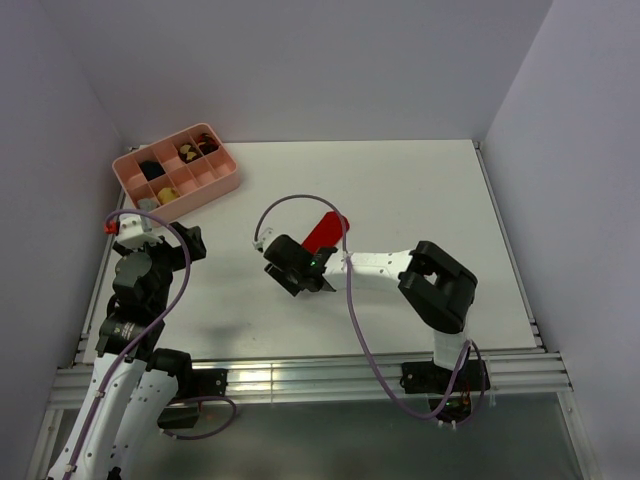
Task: Roll the socks
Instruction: Roll the sock at the center of the board.
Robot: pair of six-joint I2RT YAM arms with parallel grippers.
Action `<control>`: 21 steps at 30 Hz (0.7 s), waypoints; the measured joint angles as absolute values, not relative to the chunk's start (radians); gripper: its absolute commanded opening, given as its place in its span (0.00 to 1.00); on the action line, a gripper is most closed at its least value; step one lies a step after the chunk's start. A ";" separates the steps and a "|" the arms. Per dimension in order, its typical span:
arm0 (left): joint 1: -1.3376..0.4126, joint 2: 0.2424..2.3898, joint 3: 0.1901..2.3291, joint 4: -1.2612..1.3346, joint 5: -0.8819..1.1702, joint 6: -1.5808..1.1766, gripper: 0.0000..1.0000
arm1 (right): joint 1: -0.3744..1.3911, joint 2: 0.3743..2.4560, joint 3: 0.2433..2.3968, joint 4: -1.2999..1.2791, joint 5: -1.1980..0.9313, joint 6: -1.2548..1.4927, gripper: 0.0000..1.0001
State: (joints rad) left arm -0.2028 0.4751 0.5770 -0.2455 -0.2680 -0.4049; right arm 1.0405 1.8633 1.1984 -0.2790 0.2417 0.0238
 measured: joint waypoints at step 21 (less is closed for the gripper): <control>-0.203 0.475 0.577 -0.246 -0.268 -0.405 0.99 | 1.044 1.936 1.224 -0.271 0.270 -0.017 0.38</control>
